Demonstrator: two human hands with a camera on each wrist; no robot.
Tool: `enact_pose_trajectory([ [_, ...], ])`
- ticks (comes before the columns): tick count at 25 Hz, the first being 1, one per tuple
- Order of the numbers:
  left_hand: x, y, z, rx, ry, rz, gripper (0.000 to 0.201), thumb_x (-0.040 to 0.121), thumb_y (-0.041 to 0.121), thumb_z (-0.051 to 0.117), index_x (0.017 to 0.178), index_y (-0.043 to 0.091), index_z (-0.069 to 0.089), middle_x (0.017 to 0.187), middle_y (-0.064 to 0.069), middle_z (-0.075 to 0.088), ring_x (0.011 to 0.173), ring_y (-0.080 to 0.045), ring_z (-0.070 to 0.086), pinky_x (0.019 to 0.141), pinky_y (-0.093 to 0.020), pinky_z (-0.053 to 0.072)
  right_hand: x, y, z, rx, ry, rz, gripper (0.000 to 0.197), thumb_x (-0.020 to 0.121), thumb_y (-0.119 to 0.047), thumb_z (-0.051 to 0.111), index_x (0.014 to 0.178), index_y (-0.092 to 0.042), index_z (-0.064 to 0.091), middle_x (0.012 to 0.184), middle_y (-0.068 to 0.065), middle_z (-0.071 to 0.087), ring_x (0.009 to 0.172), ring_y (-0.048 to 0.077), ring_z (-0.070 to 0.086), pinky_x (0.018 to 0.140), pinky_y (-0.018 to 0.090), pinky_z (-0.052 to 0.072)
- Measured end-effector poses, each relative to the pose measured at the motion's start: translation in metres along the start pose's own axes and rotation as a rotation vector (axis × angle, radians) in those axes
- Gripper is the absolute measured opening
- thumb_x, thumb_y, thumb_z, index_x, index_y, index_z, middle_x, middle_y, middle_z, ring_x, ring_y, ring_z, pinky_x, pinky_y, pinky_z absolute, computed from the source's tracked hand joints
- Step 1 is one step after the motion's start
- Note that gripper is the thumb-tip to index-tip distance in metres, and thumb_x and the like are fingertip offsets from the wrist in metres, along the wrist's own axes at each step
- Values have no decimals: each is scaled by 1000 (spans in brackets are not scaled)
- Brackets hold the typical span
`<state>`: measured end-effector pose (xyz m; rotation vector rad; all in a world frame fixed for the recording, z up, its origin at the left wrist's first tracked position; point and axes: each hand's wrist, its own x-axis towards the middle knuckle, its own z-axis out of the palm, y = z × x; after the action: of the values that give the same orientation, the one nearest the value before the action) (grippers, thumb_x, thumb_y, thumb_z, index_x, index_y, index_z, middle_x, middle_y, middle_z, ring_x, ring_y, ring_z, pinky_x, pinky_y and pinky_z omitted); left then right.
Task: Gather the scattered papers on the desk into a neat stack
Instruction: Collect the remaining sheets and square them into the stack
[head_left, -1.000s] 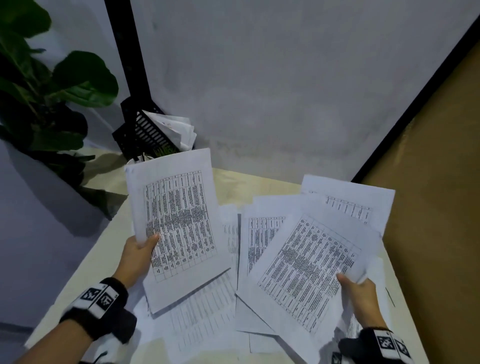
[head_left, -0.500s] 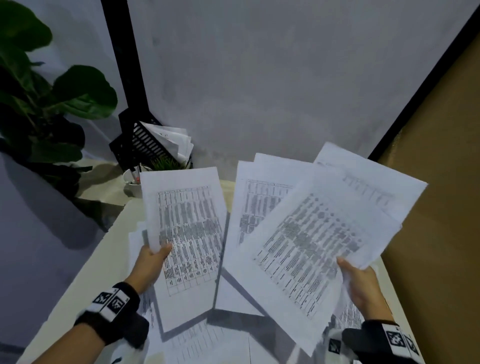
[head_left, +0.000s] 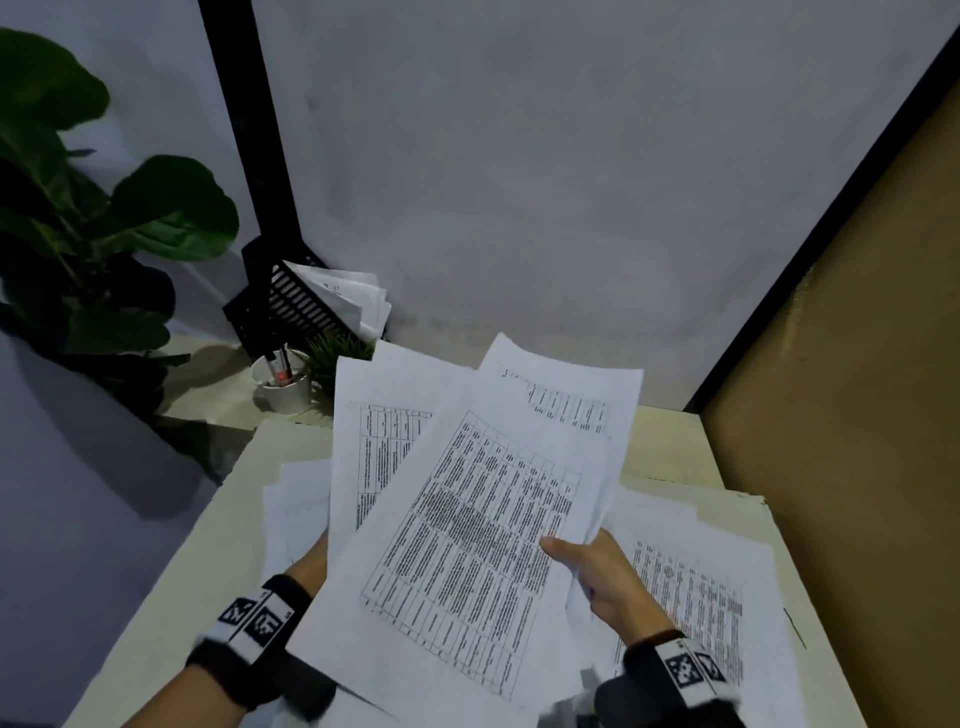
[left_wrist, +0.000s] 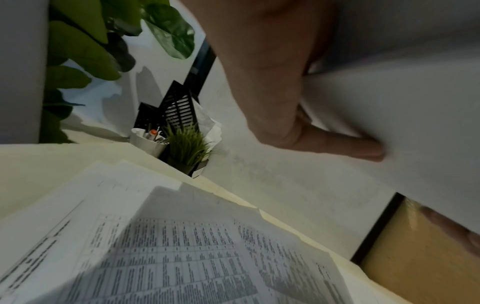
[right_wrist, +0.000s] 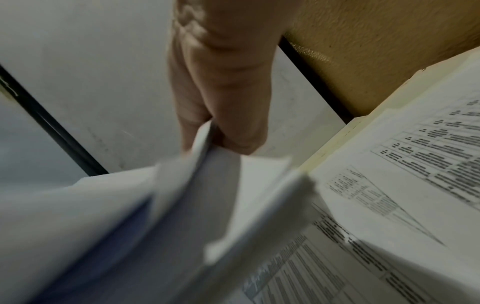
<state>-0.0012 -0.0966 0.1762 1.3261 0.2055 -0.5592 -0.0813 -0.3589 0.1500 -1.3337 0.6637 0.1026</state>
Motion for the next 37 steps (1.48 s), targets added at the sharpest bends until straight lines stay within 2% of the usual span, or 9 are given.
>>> enact_pose_trajectory([
  [2,4,7,-3,-178,-75,12,44,70,54,53,77,15,73,76,-12,73,69,-23,69,55,-24,55,-1,-5,1,16,1,-59,31,80,5,63,110,7,56,100,13,65,30,0,49,38,11,44],
  [4,8,6,-9,-254,-150,-6,78,53,74,56,108,19,65,98,-9,74,87,-26,70,65,-35,58,0,-8,0,30,15,-79,31,73,6,68,102,6,59,96,16,67,55,8,66,58,21,57],
  [8,16,-1,-8,56,-187,92,120,18,60,84,124,16,51,105,6,66,102,-14,61,73,-19,50,1,-16,-2,-155,43,-197,19,68,-4,77,77,-5,60,60,-2,68,62,13,67,58,21,52],
  [13,14,1,15,185,-118,281,59,63,44,77,113,24,52,104,9,63,100,-9,61,90,-26,51,-4,-23,15,-203,-27,-336,24,71,-1,73,79,-15,57,69,2,61,64,13,63,54,15,50],
  [17,9,8,17,251,-85,344,49,58,44,79,99,30,59,95,12,67,83,7,66,79,-19,52,-10,-25,14,-68,45,-474,36,72,10,69,87,-21,57,78,-7,66,66,-6,65,58,9,51],
  [25,4,7,21,331,-84,250,82,48,67,72,115,23,53,111,-3,66,105,-19,62,94,-48,49,-18,-24,23,-132,-10,-489,36,73,3,70,93,-24,60,85,-5,70,76,-1,66,73,28,57],
  [31,7,20,13,320,-57,323,82,50,64,74,115,19,53,111,-5,65,101,-20,64,85,-43,54,-28,-43,34,-140,-24,-556,31,74,-3,72,89,-28,63,75,-13,74,75,-3,68,72,22,54],
  [34,-2,20,17,245,-65,387,47,67,46,73,106,25,56,95,4,73,89,-10,68,73,-26,56,-33,-47,40,-30,10,-567,35,61,-36,81,91,-22,67,81,-12,75,84,8,70,78,30,53],
  [37,-15,33,26,228,-127,551,64,55,71,64,99,25,64,84,8,75,80,-6,69,67,-18,53,-38,-59,48,4,48,-642,48,57,-65,69,82,-24,70,80,-9,70,89,20,64,84,39,49],
])
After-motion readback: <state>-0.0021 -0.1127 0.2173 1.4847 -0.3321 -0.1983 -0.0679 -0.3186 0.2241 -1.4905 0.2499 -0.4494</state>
